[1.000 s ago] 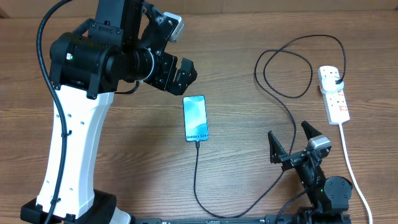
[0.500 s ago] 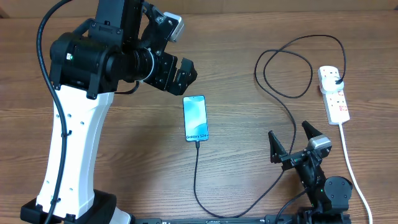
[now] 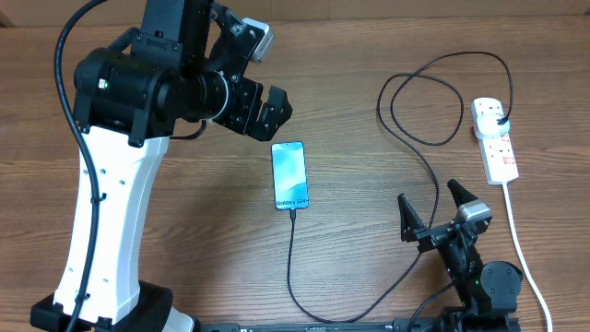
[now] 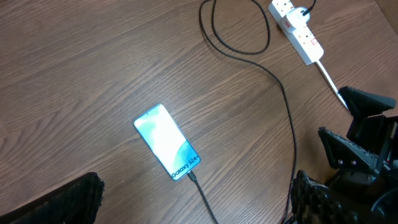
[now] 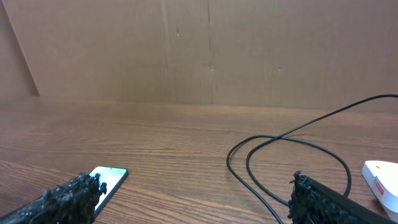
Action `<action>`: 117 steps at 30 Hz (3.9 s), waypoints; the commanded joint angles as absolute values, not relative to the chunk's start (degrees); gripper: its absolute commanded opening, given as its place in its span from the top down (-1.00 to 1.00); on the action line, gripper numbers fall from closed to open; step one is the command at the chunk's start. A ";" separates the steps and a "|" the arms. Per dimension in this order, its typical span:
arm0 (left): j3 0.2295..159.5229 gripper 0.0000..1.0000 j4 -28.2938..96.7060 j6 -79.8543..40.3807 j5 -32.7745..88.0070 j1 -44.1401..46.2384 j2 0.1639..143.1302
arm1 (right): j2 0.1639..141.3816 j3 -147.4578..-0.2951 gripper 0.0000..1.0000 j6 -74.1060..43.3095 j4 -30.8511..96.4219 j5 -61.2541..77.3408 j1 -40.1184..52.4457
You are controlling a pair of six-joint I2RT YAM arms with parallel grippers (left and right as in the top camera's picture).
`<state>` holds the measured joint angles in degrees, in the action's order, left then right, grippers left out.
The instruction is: Plug charger to phone and switch on socket
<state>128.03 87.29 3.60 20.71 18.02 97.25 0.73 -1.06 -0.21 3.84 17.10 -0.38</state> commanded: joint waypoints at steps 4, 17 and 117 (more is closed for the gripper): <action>128.62 -0.99 87.81 4.71 14.46 20.29 88.49 | 0.14 -0.45 -1.00 -0.12 3.29 16.36 -0.71; 73.95 -0.99 59.64 -9.67 10.74 5.98 35.09 | 0.16 -0.45 -1.00 -0.14 3.29 16.36 -0.71; 0.27 -0.99 3.38 -20.32 11.44 2.15 0.23 | 0.16 -0.45 -1.00 -0.12 3.29 16.36 -0.71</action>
